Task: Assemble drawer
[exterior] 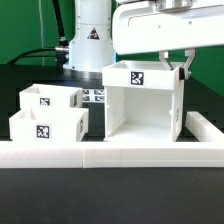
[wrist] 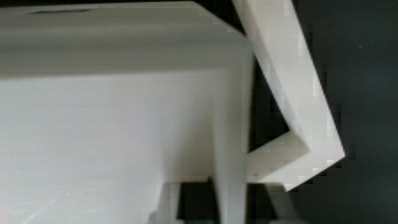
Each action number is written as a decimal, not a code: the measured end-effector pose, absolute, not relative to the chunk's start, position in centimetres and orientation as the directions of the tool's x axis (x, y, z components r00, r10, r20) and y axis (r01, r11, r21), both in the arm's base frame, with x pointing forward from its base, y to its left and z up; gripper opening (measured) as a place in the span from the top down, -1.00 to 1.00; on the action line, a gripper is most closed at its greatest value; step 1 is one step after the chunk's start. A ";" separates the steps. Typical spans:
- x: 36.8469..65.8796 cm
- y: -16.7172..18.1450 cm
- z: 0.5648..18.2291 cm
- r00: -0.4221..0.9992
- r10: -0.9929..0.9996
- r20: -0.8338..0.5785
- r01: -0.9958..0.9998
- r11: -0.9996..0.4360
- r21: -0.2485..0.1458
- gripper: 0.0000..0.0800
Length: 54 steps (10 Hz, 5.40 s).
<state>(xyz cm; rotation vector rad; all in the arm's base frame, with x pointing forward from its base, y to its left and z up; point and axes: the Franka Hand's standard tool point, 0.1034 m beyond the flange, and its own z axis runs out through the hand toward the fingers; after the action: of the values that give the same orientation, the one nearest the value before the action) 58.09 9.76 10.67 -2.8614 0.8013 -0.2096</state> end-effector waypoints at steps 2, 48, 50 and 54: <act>58.3 10.1 10.9 0.785 -0.616 0.070 -0.591 -0.777 -0.219 0.90; 59.3 0.2 12.4 0.980 -0.155 0.125 -0.134 -0.977 -0.163 -0.62; 58.5 -3.3 11.5 0.981 -0.137 0.135 -0.117 -0.983 -0.144 -0.62; 57.4 -7.2 8.3 0.979 -0.138 0.150 -0.121 -0.985 -0.121 -0.62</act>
Offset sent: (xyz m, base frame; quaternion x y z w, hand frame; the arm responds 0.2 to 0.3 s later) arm -0.0133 -0.0024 -0.0170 -0.0531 -0.0135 0.1903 0.9802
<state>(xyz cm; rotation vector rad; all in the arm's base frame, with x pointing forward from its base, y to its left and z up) 57.45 -7.16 8.30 -3.0145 0.1976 -0.2404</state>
